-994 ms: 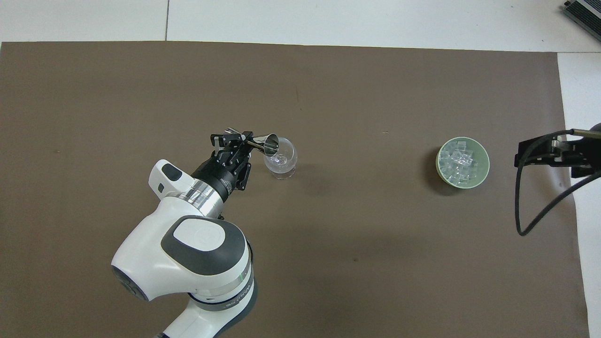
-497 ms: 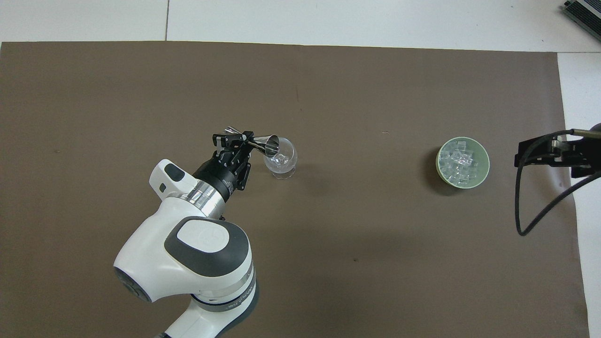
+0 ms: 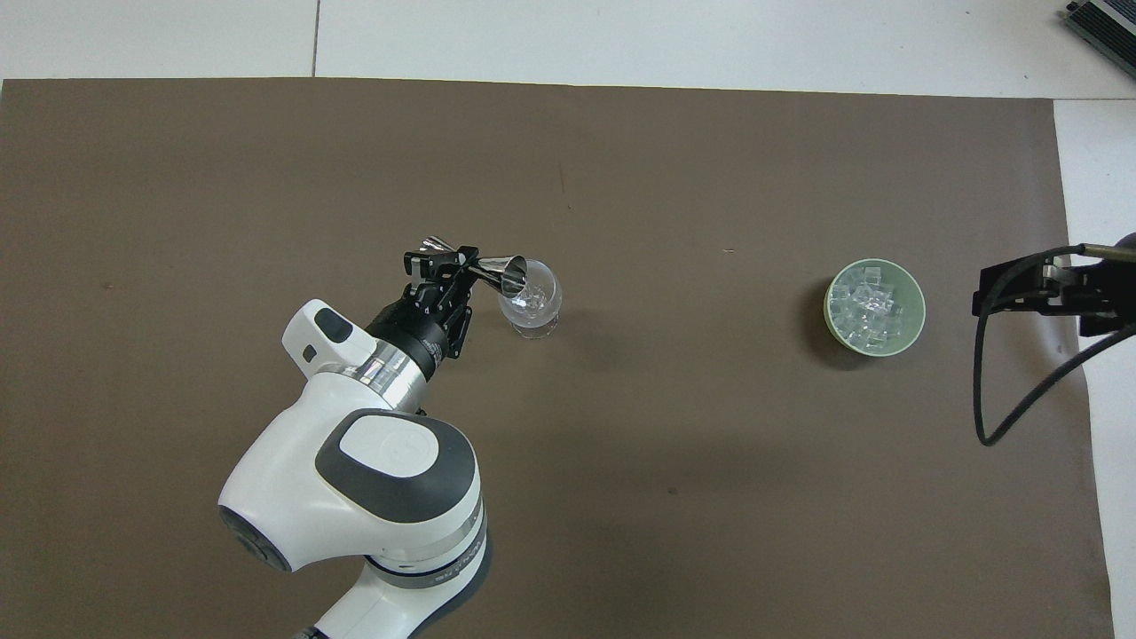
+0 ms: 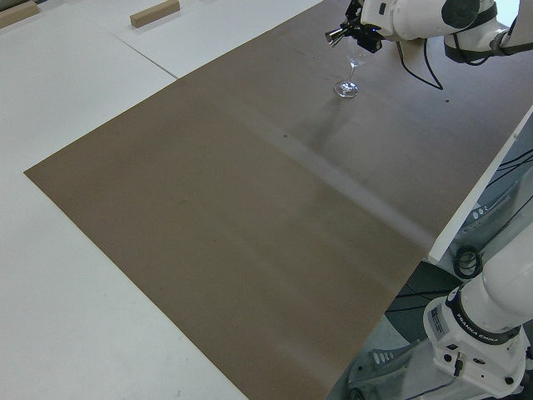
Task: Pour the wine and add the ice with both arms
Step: 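Keep tilting the jigger further to empty it into the glass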
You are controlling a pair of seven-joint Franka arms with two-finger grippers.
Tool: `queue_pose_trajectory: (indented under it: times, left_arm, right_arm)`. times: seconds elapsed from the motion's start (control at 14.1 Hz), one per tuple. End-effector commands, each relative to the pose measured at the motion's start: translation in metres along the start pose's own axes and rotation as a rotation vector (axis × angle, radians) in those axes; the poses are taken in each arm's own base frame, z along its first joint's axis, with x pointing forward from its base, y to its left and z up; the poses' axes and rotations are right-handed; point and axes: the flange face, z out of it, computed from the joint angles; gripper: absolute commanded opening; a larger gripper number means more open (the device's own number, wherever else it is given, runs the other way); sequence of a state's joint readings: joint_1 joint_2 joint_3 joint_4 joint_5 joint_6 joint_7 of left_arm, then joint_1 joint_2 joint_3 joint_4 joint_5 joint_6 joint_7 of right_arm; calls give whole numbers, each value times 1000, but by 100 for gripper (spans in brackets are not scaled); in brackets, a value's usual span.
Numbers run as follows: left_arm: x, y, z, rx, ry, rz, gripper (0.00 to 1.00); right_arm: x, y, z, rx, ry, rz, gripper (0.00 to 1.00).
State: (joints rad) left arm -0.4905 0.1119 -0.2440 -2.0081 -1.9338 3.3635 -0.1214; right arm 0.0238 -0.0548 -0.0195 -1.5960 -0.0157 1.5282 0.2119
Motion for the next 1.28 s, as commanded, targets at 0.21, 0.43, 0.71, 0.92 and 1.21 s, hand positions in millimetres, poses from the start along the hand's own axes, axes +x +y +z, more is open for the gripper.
queue_pose_trajectory:
  times: [0.21,0.43,0.71,0.92,1.21]
  left_arm:
    - [-6,4,1,-11,25,55,0]
    - [-7,3,1,-10,28,81,0]
    - [-9,2,0,-10,34,106,0]
    - [-15,3,1,-15,41,131,0]
    - [-15,6,0,-21,46,160,0]
  right_arm:
    - [-6,1,-1,11,-11,-24,100]
    - [-6,1,-2,11,-9,-24,100]
    - [-6,2,-2,11,-9,-23,100]
    - [-6,1,-2,11,-9,-24,100]
    - [-6,1,-2,11,-9,-24,100]
